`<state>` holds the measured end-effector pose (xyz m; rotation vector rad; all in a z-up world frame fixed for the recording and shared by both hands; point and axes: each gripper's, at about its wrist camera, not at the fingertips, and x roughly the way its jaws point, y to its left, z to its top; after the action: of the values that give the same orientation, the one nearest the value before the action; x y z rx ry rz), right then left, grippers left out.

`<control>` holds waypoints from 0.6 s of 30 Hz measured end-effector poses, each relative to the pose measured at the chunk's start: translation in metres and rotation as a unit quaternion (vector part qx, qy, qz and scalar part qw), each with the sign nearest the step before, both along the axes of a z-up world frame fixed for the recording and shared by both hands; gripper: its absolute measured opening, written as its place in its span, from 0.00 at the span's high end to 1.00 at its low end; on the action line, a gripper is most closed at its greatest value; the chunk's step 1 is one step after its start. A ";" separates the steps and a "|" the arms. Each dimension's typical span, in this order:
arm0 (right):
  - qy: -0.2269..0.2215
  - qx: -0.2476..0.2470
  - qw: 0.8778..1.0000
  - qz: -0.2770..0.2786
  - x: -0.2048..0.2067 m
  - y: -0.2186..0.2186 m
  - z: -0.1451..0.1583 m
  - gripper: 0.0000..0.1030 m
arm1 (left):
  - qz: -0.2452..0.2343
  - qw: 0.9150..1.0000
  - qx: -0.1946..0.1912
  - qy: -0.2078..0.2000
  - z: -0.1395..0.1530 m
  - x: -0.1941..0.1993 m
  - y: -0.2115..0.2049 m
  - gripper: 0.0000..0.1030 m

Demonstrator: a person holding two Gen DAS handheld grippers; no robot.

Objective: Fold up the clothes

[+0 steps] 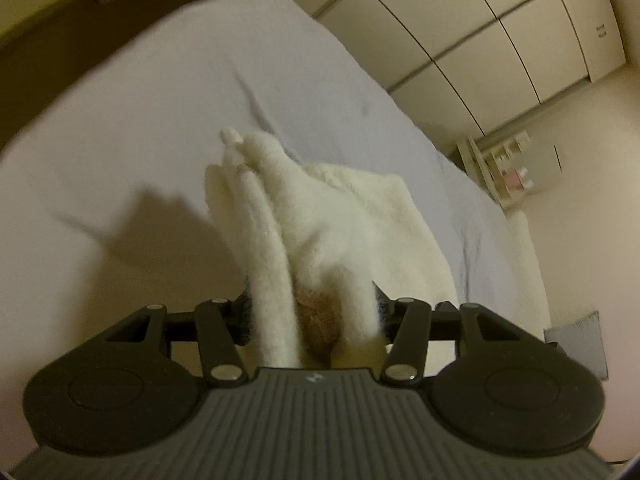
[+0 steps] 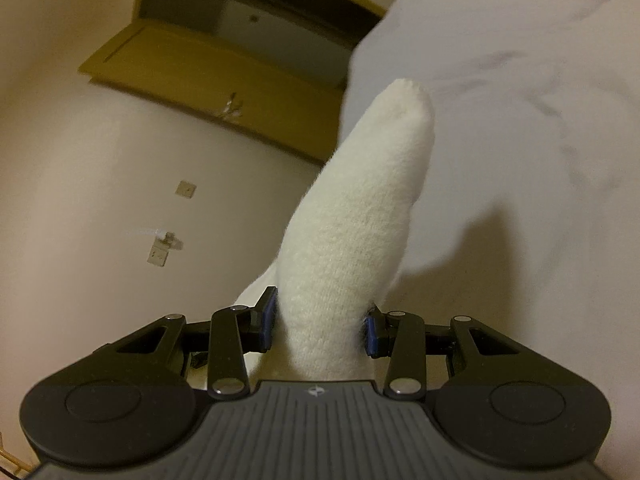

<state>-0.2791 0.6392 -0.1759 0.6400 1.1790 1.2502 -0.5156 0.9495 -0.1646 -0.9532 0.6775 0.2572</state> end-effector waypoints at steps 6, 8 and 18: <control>-0.031 0.016 0.999 0.019 -0.008 0.117 -0.035 0.61 | 0.006 0.999 0.039 -0.005 -0.034 -0.011 0.084 0.54; -0.034 0.009 0.999 0.021 -0.011 0.144 -0.056 0.61 | 0.005 0.999 0.035 0.008 -0.069 -0.015 0.104 0.53; -0.014 -0.159 0.986 0.037 -0.046 0.184 -0.158 0.49 | 0.018 0.997 -0.002 0.073 -0.148 -0.036 0.124 0.46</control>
<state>-0.3252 0.8228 -0.3340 0.3436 1.3539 1.0966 -0.5520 1.0738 -0.3127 -0.9566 0.7961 0.3599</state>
